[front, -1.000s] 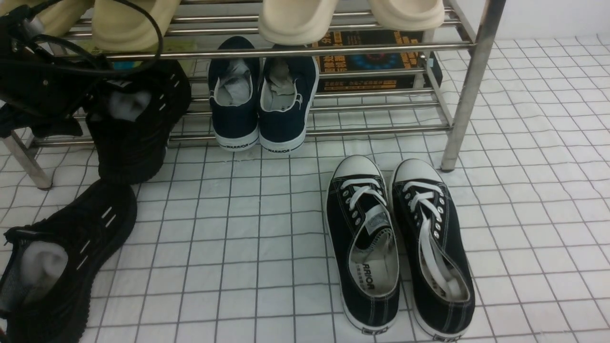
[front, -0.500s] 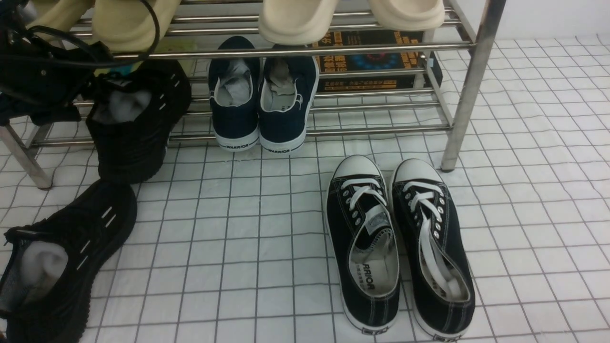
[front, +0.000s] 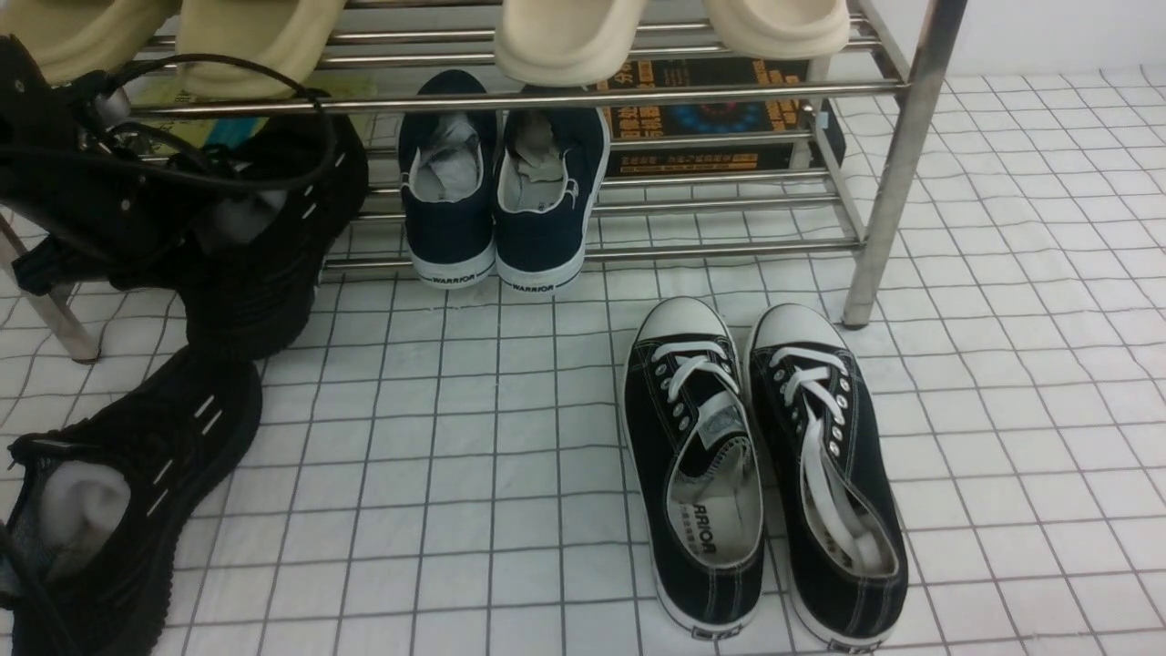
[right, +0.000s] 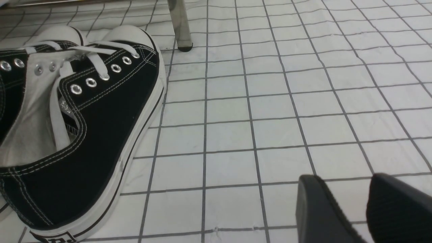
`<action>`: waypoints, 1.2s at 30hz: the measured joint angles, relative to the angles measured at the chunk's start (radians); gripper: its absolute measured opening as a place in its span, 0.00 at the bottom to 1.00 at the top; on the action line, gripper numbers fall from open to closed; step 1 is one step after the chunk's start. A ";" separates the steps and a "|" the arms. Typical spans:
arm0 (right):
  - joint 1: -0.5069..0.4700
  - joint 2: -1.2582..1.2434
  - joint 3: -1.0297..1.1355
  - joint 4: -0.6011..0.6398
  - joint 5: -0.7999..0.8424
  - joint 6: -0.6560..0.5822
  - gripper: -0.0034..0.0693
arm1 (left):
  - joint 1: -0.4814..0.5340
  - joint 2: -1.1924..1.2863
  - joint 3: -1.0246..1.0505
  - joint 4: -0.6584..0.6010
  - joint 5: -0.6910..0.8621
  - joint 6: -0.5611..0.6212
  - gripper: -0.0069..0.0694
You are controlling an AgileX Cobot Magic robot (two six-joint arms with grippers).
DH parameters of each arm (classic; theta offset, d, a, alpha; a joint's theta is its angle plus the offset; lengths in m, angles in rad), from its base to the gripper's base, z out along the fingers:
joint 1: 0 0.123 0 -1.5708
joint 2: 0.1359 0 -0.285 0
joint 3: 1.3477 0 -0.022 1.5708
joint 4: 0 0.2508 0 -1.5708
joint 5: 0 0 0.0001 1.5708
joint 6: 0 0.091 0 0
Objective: Take the shoes off the shelf with your hand from the white checkered tablecloth.
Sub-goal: 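Grasp the leftmost shoe on the bottom shelf of the shoe rack with the left gripper, then set the held shoe down on the floor in front of the rack with the left gripper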
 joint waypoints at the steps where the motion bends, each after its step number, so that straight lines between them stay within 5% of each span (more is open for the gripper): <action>1: 0.000 0.000 0.000 0.000 0.000 0.000 0.38 | 0.000 -0.011 0.000 -0.002 0.037 0.023 0.13; 17: 0.000 0.000 0.000 0.000 0.000 0.000 0.38 | 0.000 -0.377 0.072 -0.019 0.438 0.032 0.11; 26: 0.000 0.000 0.000 0.000 0.000 0.000 0.38 | 0.000 -0.489 0.408 -0.026 0.317 -0.119 0.11; 36: 0.000 0.000 0.000 0.000 0.000 0.000 0.38 | 0.000 -0.496 0.555 -0.125 0.158 -0.177 0.12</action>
